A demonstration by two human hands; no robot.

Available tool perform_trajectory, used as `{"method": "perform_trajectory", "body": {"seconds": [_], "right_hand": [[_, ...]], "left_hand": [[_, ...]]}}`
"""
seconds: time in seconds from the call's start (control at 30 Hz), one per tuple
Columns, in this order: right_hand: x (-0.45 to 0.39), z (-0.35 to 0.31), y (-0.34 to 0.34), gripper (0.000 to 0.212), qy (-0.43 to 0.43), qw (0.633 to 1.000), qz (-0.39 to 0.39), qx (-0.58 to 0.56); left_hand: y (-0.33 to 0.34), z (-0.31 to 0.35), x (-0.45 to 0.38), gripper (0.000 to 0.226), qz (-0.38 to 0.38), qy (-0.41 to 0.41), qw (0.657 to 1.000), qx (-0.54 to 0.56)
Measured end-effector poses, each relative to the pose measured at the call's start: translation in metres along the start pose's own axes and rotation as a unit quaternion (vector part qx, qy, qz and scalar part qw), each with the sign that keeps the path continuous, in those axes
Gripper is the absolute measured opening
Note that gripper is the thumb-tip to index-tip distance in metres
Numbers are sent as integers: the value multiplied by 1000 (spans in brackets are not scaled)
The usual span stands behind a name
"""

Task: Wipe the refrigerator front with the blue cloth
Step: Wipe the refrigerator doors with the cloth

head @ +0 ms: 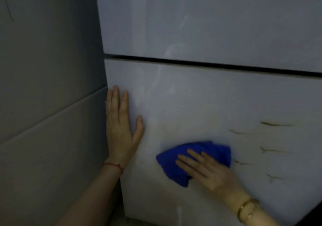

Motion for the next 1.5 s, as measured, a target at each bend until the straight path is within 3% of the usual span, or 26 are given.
{"method": "perform_trajectory", "body": {"seconds": [0.1, 0.17, 0.23, 0.3, 0.43, 0.53, 0.6, 0.7, 0.77, 0.83, 0.9, 0.93, 1.0, 1.07, 1.1, 1.17, 1.23, 1.3, 1.43, 1.5], "right_hand": [[-25, 54, -26, 43, 113, 992, 48, 36], [-54, 92, -48, 41, 248, 961, 121, 19], [-69, 100, -55, 39, 298, 940, 167, 8], [-59, 75, -43, 38, 245, 959, 141, 6], [23, 0, 2, 43, 46, 999, 4, 4], [37, 12, -2, 44, 0, 999, -5, 35], [10, 46, -19, 44, 68, 995, 31, 62], [-43, 98, -48, 40, 288, 948, 136, 28], [-55, 95, -49, 39, 327, 932, 158, 12], [-38, 60, -28, 45, 246, 964, 103, 12], [12, 11, 5, 48, 91, 996, 12, 20], [37, -7, 15, 48, 30, 999, -21, 23], [61, -12, 12, 47, -13, 999, -42, 28], [41, 13, -6, 47, 34, 999, -13, 40], [18, 32, -18, 47, 97, 994, 15, 41], [-35, 71, -43, 44, 248, 964, 90, 25], [-75, 84, -53, 40, 321, 935, 153, 2], [-86, 63, -47, 41, 272, 949, 158, 5], [-27, -18, -1, 56, -6, 999, 34, 5], [-8, -16, 1, 54, -46, 998, 22, 24]], "left_hand": [[2, -1, 7, 66, 6, 4, 1000, 3], [4, -1, 8, 67, 23, 5, 1000, 1], [7, 0, 8, 67, 41, 5, 999, 0], [9, 1, 8, 69, 53, 3, 999, 3], [13, -1, 7, 68, 68, 16, 998, -10], [13, 0, 6, 68, 74, 19, 997, -14], [13, 0, 6, 69, 73, 21, 997, -16], [12, 1, 6, 70, 73, 21, 997, -17], [11, 1, 7, 70, 66, 21, 997, -13], [10, -1, 6, 71, 58, 23, 998, -13], [10, -3, 7, 72, 46, 24, 998, -19], [10, -4, 7, 72, 43, 24, 999, -21], [10, -4, 7, 71, 43, 24, 998, -25], [10, -4, 7, 71, 43, 24, 998, -27], [10, -4, 6, 71, 42, 24, 998, -25], [10, -3, 7, 71, 38, 23, 999, -20], [8, -4, 8, 70, 27, 18, 999, -15], [3, -7, 8, 68, 12, 20, 1000, -14], [-3, -11, 8, 63, -14, 37, 999, -32], [-3, -11, 9, 64, -16, 30, 999, -29]]}}
Point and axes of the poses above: each hand's wrist, its own x-axis away from the middle knuckle, its own y-axis out of the palm, z = x × y, the point moved 5 cm from there along -x, towards the middle knuckle, and after that the axes turned 15 degrees about x, right-handed, at the moved point
